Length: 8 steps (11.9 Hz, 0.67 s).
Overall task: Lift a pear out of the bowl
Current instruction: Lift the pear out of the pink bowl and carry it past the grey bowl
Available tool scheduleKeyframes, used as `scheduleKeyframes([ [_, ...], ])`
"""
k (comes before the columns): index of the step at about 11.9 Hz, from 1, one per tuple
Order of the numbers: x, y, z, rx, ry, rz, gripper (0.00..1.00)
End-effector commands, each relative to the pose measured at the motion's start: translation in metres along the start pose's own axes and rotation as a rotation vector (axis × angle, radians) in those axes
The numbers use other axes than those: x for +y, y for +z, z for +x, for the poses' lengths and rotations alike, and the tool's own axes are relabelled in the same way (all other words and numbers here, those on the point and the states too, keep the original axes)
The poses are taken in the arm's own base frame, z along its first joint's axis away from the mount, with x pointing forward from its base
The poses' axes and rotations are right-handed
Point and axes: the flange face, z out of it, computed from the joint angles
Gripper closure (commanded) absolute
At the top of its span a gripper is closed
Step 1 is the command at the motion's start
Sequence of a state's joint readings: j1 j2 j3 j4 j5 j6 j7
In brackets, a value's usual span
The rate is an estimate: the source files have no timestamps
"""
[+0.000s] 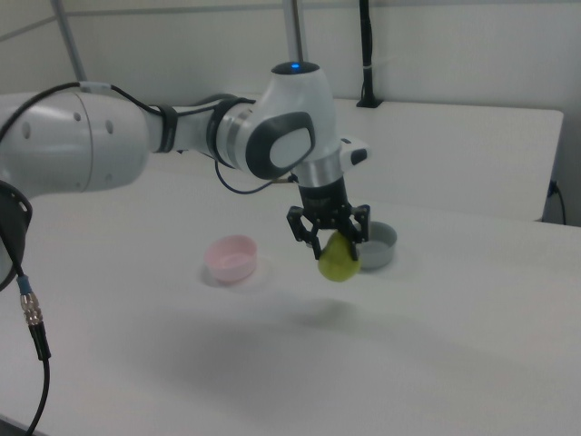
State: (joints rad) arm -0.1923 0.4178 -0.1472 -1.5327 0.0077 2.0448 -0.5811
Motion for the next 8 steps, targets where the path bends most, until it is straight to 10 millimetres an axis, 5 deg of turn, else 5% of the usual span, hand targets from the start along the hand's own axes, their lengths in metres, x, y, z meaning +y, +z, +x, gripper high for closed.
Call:
scheduleKeyframes([
  [1, 0.027, 0.029, -0.009, 0.008, -0.025, -0.016, 0.89],
  [6, 0.032, 0.077, -0.012, 0.021, -0.010, -0.032, 0.88],
  [8, 0.031, 0.085, -0.012, 0.015, 0.001, -0.025, 0.75],
])
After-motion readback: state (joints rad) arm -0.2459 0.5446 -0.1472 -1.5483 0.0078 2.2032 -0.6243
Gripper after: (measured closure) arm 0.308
